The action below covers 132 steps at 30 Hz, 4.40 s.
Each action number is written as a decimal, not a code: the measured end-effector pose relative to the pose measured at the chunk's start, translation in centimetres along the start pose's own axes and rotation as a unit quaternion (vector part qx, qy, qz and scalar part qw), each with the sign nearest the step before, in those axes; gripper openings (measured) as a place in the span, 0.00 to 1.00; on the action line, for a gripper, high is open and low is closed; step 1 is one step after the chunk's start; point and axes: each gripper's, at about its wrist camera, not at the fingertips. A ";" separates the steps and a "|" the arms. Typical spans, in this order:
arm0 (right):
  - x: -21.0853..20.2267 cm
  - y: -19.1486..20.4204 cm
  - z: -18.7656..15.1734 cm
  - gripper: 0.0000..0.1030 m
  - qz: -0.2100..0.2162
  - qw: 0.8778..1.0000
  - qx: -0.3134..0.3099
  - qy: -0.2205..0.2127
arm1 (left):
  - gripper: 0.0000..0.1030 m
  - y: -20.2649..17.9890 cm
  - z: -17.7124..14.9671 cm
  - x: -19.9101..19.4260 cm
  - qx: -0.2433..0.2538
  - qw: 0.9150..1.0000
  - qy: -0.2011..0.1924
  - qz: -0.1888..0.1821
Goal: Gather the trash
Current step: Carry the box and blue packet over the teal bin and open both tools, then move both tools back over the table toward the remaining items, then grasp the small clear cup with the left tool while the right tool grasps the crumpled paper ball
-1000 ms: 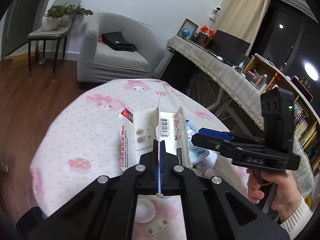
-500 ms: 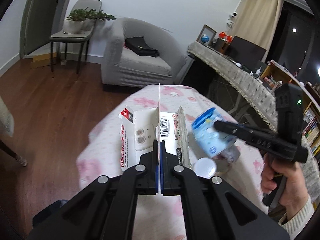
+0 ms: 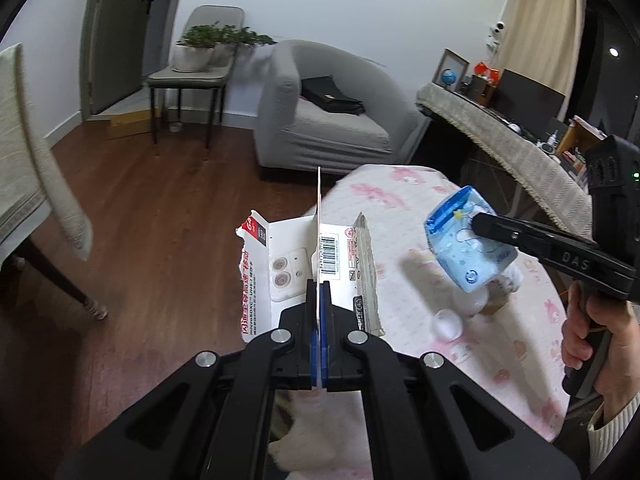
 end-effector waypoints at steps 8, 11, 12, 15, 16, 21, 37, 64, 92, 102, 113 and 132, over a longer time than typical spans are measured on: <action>-0.2 5.7 -0.5 0.09 0.037 0.999 -0.037 0.001 | 0.02 3.0 -2.7 -1.8 -0.024 0.999 0.017 0.041; -0.1 7.2 -0.6 0.09 0.049 0.998 -0.044 0.003 | 0.02 4.6 -4.1 -1.9 -0.045 0.997 0.034 0.058; -0.1 7.7 -0.7 0.09 0.052 0.998 -0.045 0.004 | 0.02 5.1 -4.5 -2.1 -0.047 0.997 0.034 0.059; 0.3 9.4 -0.8 0.09 0.067 0.996 -0.051 0.008 | 0.02 6.2 -5.6 -2.3 -0.054 0.995 0.045 0.067; 0.5 10.0 -0.8 0.09 0.070 0.996 -0.055 0.011 | 0.02 6.8 -6.1 -2.3 -0.056 0.995 0.049 0.070; 1.9 12.8 -1.4 0.09 0.081 0.994 -0.070 0.030 | 0.02 9.7 -8.6 -2.4 -0.086 0.990 0.079 0.084; 6.6 20.2 -4.0 0.09 0.089 0.984 -0.126 0.091 | 0.37 15.6 -14.9 -1.5 -0.170 0.961 0.184 0.114; 14.8 27.7 -12.2 0.24 0.013 0.937 -0.268 0.226 | 0.57 15.6 -10.2 -12.6 -0.158 0.979 0.005 0.126; 3.8 16.7 -4.9 0.60 0.061 0.983 -0.145 0.093 | 0.72 4.5 -2.8 -11.8 -0.044 0.996 -0.060 0.054; 1.0 9.4 -4.8 0.61 0.023 0.991 -0.111 0.067 | 0.75 -1.0 -1.6 -5.9 -0.005 0.999 -0.035 0.024; -1.4 1.7 -4.4 0.62 -0.019 0.996 -0.066 0.049 | 0.76 -5.0 -1.8 0.4 0.023 1.000 0.009 0.004; -3.7 -8.7 -5.8 0.65 -0.078 0.996 0.000 0.046 | 0.72 -10.6 -3.6 10.7 0.092 0.992 0.090 0.004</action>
Point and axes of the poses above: each gripper's, at about its wrist camera, not at the fingertips, and x roughly the way its jaws point, y to its left, z to its top, and after that the axes turned 14 degrees about -z, right-handed
